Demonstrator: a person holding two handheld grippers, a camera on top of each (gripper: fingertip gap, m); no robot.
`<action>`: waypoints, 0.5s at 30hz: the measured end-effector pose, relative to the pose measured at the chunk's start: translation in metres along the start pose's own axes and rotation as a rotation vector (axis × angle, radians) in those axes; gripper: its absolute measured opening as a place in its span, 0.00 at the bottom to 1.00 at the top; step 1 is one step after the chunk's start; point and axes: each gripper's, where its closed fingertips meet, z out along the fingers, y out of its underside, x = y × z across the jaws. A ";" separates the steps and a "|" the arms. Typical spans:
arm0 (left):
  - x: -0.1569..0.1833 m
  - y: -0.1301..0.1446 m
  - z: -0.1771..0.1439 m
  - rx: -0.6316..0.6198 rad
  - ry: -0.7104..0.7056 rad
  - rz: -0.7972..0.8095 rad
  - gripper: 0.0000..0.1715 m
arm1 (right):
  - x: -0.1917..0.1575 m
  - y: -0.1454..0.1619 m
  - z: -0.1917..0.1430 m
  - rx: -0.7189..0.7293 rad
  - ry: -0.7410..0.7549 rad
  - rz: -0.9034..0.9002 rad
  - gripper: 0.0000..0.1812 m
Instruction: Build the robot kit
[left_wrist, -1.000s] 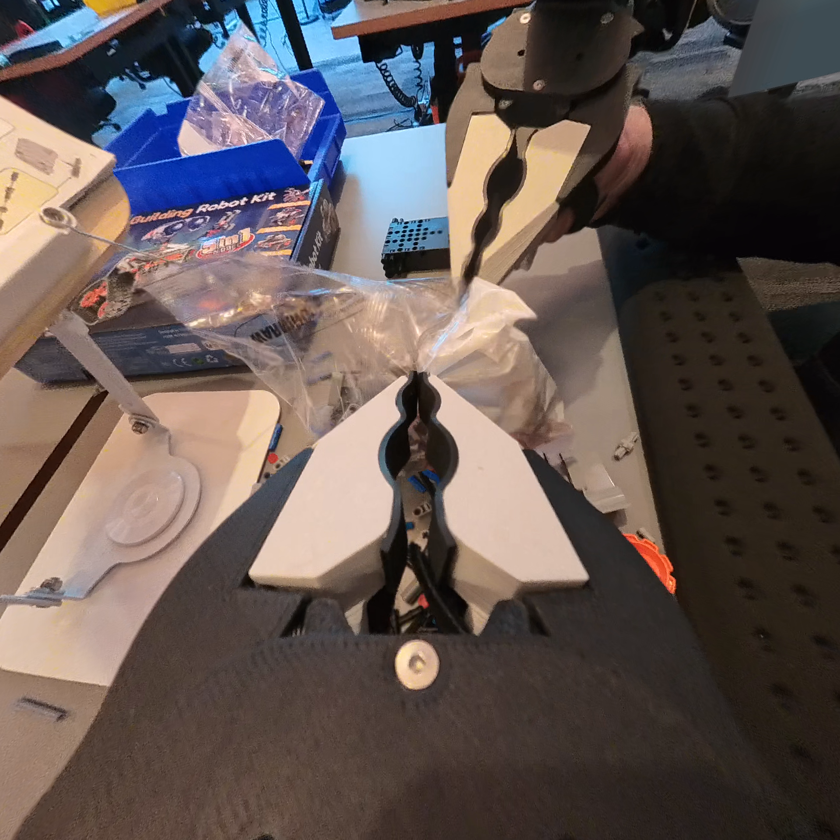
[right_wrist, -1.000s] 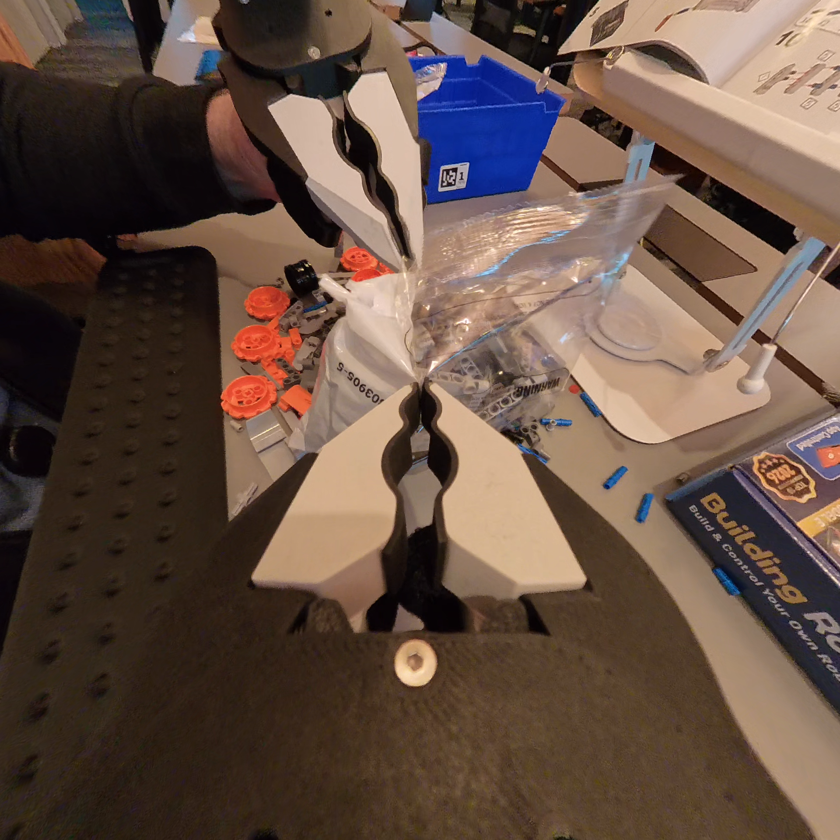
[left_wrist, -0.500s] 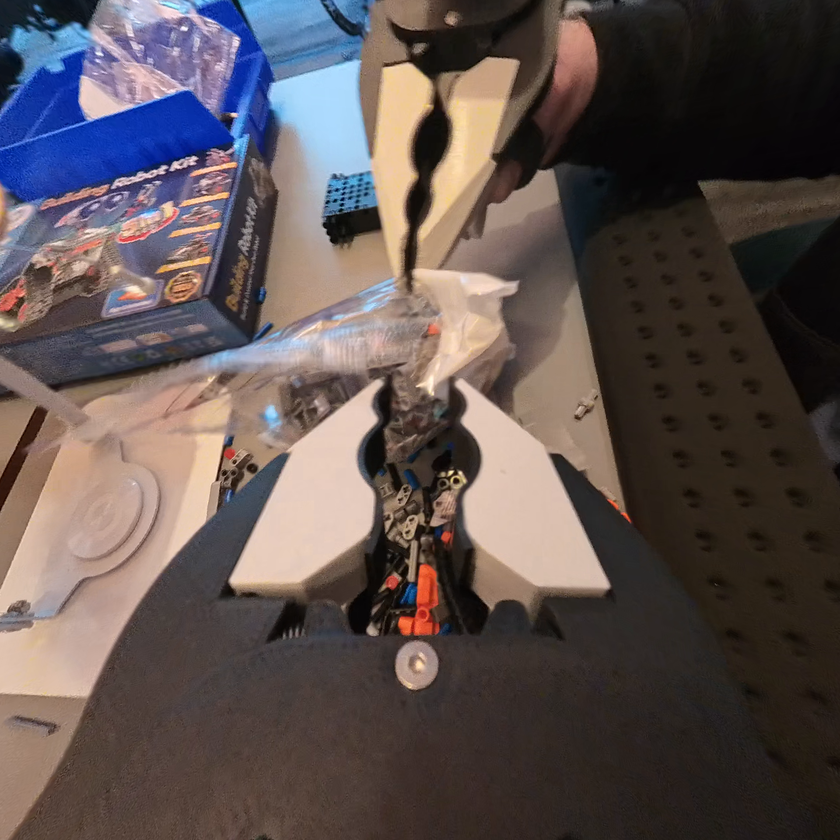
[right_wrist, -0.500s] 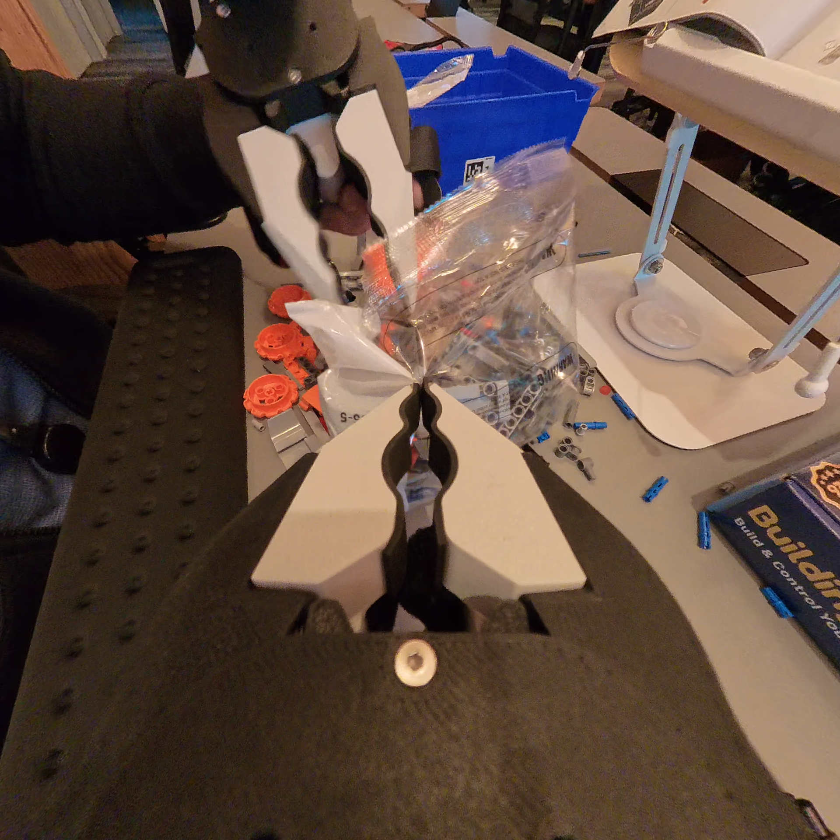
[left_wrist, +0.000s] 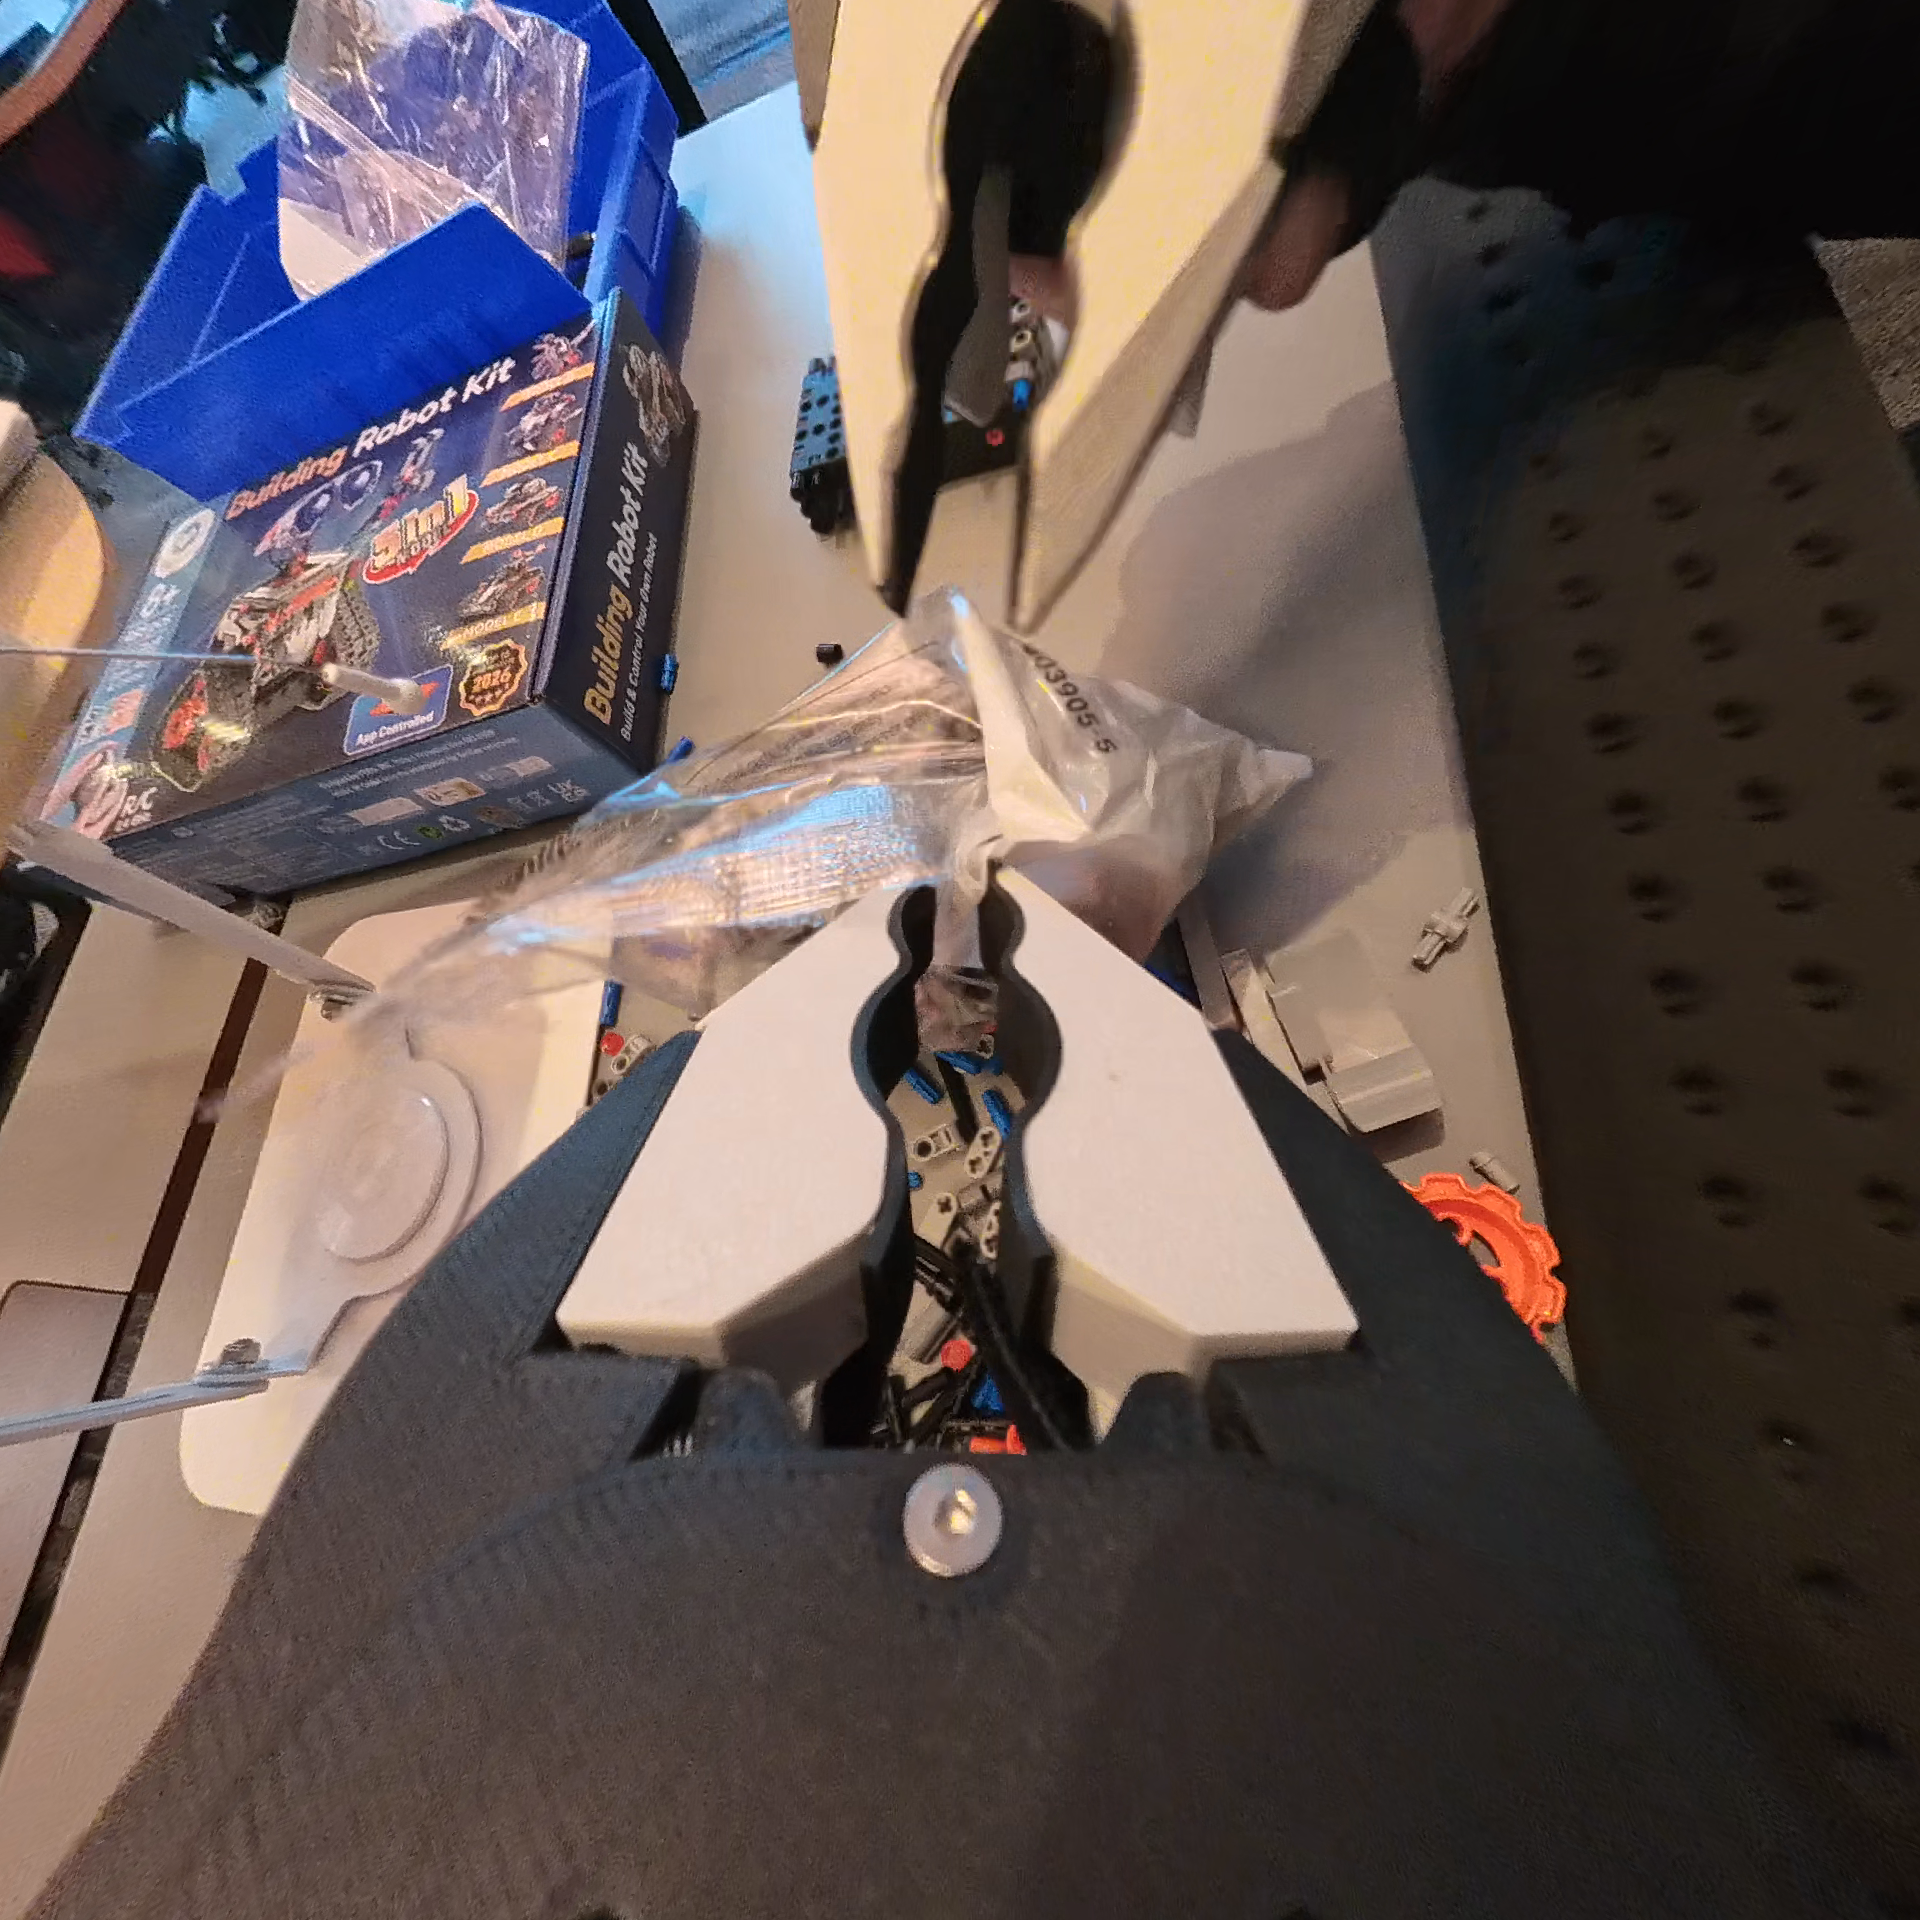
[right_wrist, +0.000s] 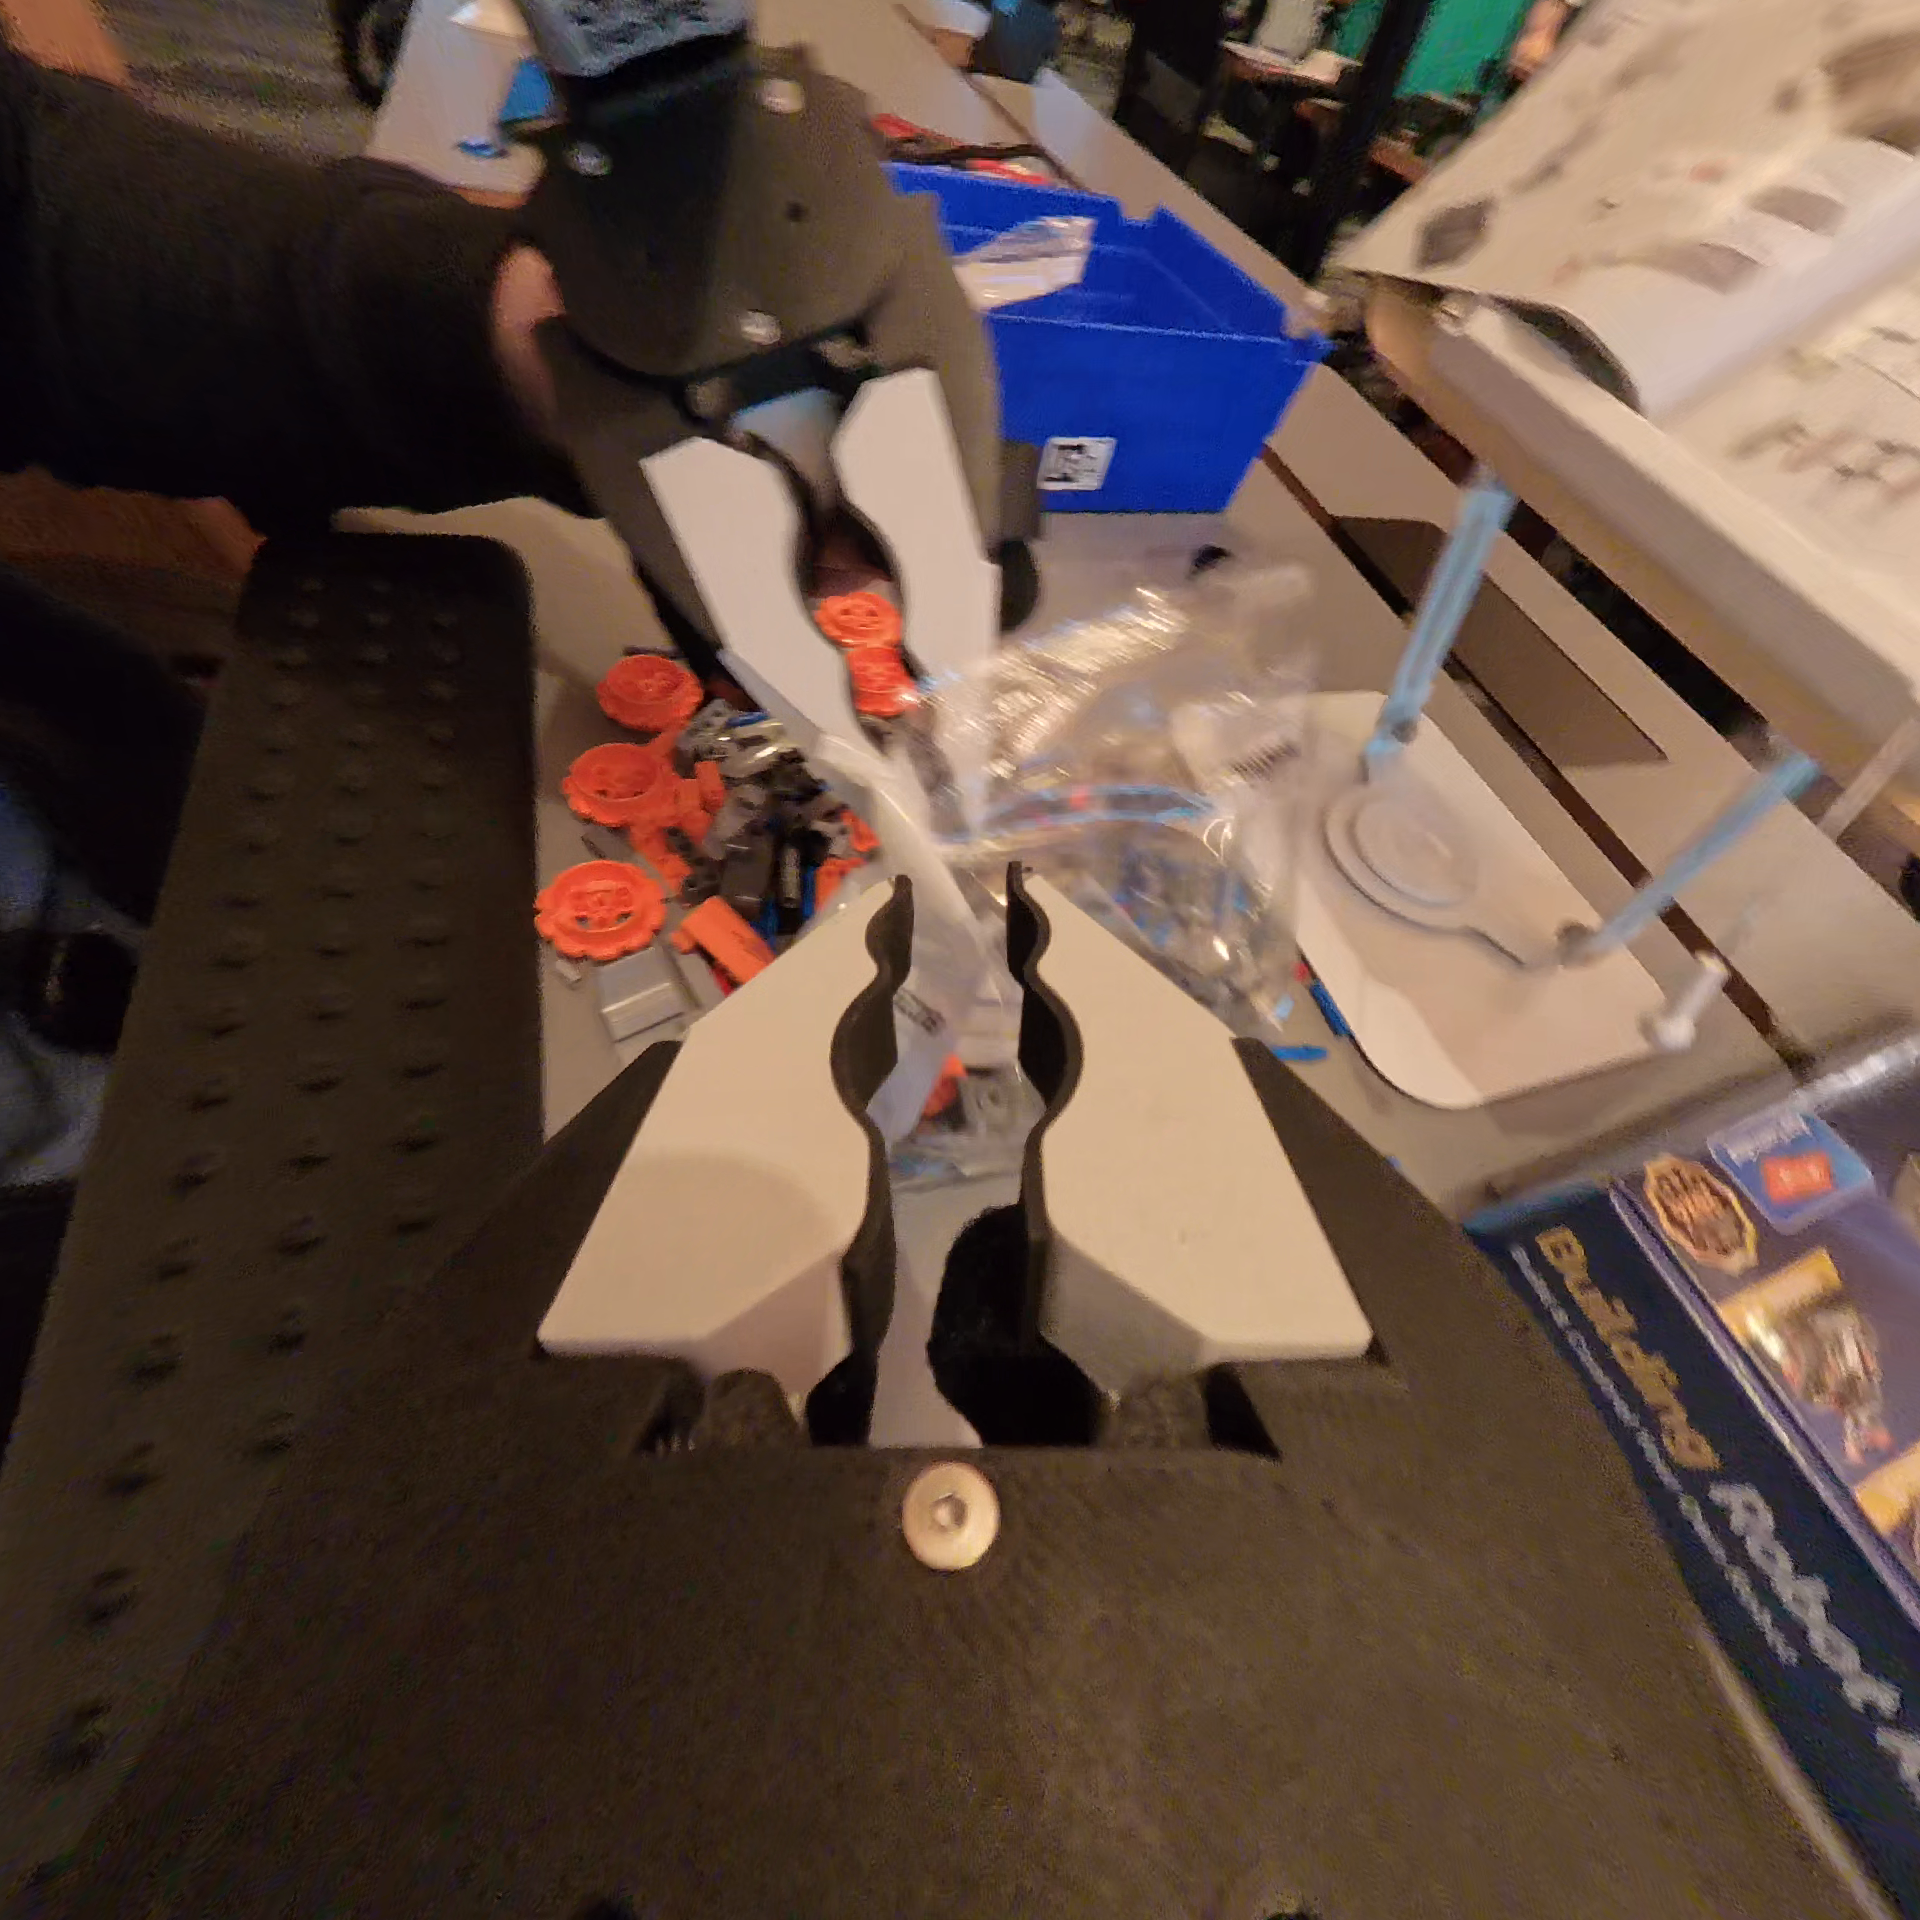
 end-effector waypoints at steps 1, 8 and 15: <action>0.001 -0.001 0.001 -0.008 0.006 0.007 0.03 | -0.009 -0.003 0.004 -0.014 -0.023 -0.040 0.10; 0.000 -0.001 0.005 -0.044 -0.011 0.040 0.00 | -0.012 0.002 0.021 -0.122 0.034 -0.148 0.00; -0.002 -0.011 -0.004 0.049 -0.016 0.039 0.00 | -0.010 0.002 0.006 -0.033 0.015 -0.070 0.00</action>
